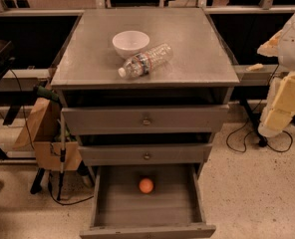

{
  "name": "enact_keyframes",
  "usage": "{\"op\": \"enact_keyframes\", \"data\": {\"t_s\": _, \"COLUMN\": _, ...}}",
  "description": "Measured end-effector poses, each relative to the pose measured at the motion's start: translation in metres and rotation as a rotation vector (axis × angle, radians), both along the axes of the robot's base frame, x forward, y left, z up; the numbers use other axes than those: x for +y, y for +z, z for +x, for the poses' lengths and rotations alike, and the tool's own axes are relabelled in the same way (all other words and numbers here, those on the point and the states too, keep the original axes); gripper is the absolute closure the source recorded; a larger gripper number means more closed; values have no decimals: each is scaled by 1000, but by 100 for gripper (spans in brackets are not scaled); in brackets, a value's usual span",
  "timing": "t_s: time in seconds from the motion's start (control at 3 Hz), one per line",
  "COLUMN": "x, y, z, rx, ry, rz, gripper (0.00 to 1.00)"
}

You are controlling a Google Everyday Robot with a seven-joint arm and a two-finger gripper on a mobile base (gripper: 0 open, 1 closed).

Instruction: Pick orange from bottom drawer and place on counter

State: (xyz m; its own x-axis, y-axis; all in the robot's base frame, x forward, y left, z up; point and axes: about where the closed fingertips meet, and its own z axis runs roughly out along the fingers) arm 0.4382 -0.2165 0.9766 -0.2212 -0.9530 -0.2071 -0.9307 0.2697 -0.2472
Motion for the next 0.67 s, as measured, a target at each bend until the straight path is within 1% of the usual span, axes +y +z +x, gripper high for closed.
{"op": "enact_keyframes", "data": {"t_s": 0.33, "x": 0, "y": 0, "z": 0, "rx": 0, "ry": 0, "rz": 0, "gripper": 0}}
{"op": "enact_keyframes", "data": {"t_s": 0.67, "x": 11, "y": -18, "z": -4, "rx": 3, "ry": -20, "rz": 41, "gripper": 0}}
